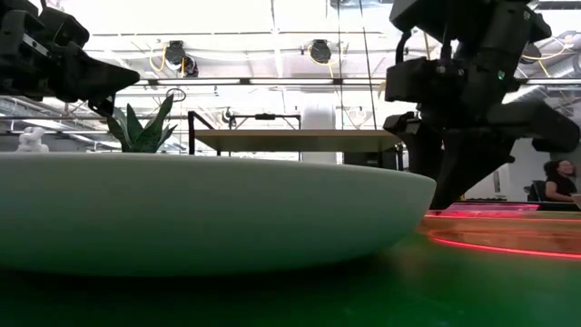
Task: Place and stack plates onto a shelf
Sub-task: Put the light brown plate on the shelf
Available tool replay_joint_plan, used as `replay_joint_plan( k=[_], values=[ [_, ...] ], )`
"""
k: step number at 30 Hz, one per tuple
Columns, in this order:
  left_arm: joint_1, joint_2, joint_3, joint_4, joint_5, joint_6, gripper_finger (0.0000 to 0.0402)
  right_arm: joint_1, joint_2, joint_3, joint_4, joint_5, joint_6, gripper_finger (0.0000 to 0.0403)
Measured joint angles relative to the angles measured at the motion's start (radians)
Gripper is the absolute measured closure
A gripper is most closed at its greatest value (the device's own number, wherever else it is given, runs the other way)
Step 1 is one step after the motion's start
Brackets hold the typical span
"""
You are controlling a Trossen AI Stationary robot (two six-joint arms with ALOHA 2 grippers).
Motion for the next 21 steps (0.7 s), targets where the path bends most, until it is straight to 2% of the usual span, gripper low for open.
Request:
replay_joint_plan(
  k=[4, 13, 21],
  values=[
    [0.000, 0.000, 0.000, 0.000, 0.000, 0.000, 0.0400, 0.001, 0.000, -0.016, 0.002, 0.026, -0.038, 0.0289],
    [0.000, 0.000, 0.000, 0.000, 0.000, 0.000, 0.0400, 0.001, -0.002, -0.059, 0.101, 0.057, -0.129, 0.0388],
    [0.000, 0.000, 0.000, 0.000, 0.000, -0.001, 0.0400, 0.020, -0.002, -0.055, 0.115, 0.111, -0.198, 0.0399]
  ],
)
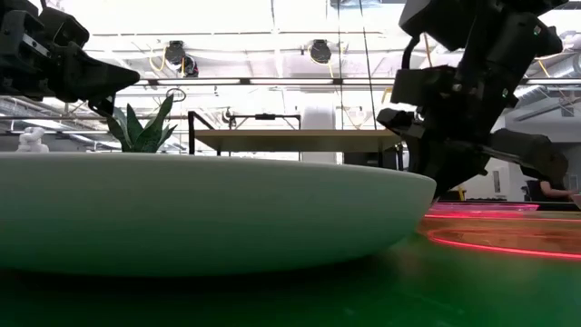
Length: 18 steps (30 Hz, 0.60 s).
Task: Place and stack plates onto a shelf
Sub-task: Put the light brown plate on the shelf
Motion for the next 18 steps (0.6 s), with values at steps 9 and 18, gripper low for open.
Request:
replay_joint_plan(
  k=[9, 18],
  values=[
    [0.000, 0.000, 0.000, 0.000, 0.000, 0.000, 0.0400, 0.039, 0.002, 0.154, -0.104, 0.019, 0.008, 0.0401],
    [0.000, 0.000, 0.000, 0.000, 0.000, -0.005, 0.0400, 0.083, 0.002, 0.357, -0.236, 0.130, -0.001, 0.0402]
  ],
)
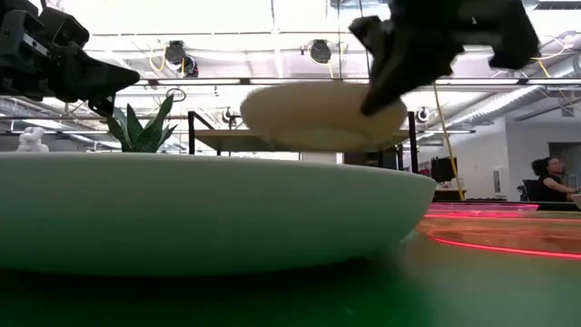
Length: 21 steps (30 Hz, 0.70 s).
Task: Place and stack plates onto a shelf
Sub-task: Put the light brown plate on the shelf
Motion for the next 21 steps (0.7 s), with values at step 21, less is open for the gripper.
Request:
replay_joint_plan(
  k=[21],
  values=[
    [0.000, 0.000, 0.000, 0.000, 0.000, 0.001, 0.0400, -0.126, 0.000, 0.241, -0.135, 0.128, -0.106, 0.0402]
  ],
)
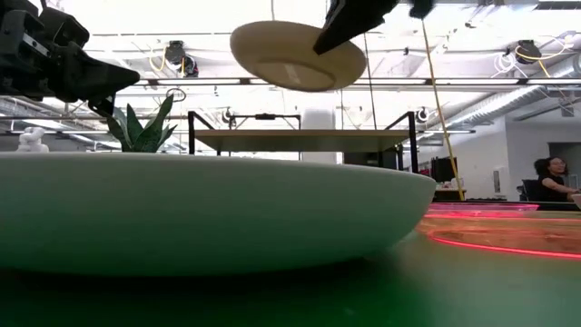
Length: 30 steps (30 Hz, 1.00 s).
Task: Place and stack plates onto a shelf
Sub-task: Put the light brown plate on the shelf
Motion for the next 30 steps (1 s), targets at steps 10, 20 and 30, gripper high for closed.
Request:
replay_joint_plan(
  k=[10, 20, 30],
  values=[
    [0.000, 0.000, 0.000, 0.000, 0.000, 0.000, 0.0400, -0.202, 0.000, 0.126, -0.180, -0.009, 0.029, 0.0400],
    [0.000, 0.000, 0.000, 0.003, 0.000, 0.000, 0.0400, -0.383, 0.000, 0.136, -0.254, -0.163, 0.033, 0.0399],
    [0.000, 0.000, 0.000, 0.002, 0.000, -0.010, 0.0400, -0.460, 0.000, 0.128, -0.303, -0.165, 0.009, 0.0399]
  ],
)
